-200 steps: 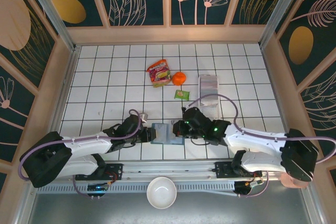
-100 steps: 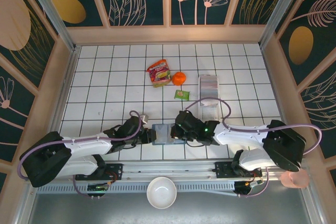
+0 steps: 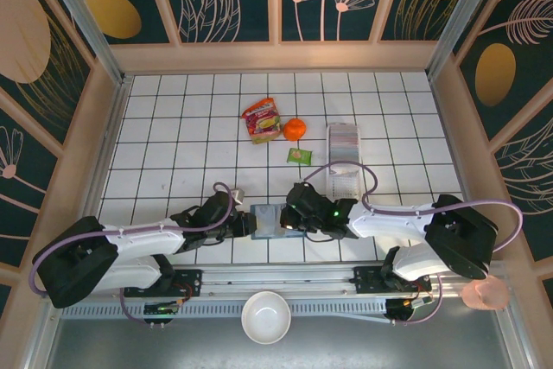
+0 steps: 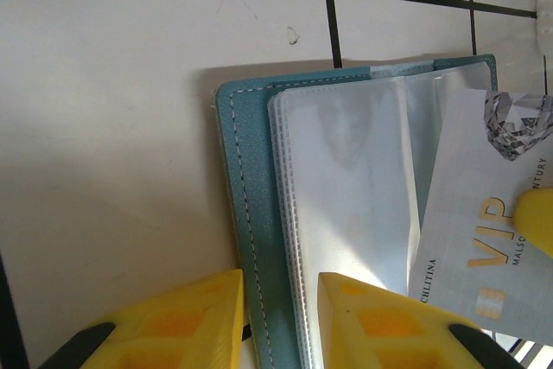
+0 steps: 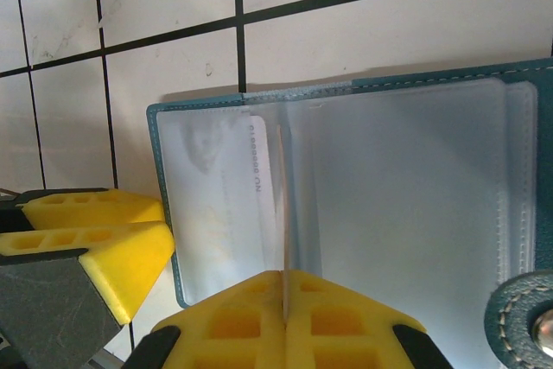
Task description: Put the credit cards into the card holder
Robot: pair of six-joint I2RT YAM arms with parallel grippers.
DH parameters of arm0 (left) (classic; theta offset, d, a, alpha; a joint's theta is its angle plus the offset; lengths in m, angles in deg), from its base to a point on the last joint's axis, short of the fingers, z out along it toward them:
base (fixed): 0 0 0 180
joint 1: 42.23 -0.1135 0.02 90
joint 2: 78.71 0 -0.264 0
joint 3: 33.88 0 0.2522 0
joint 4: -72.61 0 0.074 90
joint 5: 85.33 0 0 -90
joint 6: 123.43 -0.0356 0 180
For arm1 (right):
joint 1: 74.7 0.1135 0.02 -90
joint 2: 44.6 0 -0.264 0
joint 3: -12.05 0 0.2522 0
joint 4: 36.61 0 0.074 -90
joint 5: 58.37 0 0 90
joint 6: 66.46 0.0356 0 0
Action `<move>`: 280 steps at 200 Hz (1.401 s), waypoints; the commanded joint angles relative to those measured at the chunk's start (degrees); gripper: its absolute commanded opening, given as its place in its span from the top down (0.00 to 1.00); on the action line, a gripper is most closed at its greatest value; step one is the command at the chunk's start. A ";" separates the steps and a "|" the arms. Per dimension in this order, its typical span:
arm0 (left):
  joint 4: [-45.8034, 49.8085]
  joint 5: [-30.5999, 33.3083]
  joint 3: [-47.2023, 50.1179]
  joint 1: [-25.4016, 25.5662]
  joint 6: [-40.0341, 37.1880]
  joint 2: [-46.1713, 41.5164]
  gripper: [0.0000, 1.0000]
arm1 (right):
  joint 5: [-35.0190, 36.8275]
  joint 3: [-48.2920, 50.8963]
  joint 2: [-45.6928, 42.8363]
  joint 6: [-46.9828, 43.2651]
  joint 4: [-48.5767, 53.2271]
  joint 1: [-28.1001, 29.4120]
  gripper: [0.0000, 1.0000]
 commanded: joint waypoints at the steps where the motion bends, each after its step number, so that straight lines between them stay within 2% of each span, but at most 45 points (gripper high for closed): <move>1: 2.91 -4.20 1.84 1.09 1.59 1.60 0.73 | 1.27 -0.67 1.05 -1.17 -0.50 -0.23 1.00; 104: 1.95 -4.06 2.15 1.09 1.83 3.68 0.82 | -2.44 0.77 3.85 -0.55 -6.17 -0.39 1.00; 202: 1.89 -3.86 2.28 1.09 2.01 4.03 0.89 | 3.72 -0.23 0.99 -0.75 3.72 -1.27 1.00; 280: 1.55 -4.12 1.94 1.05 2.09 4.77 0.90 | -3.66 1.53 4.29 -2.24 -4.44 -1.72 1.00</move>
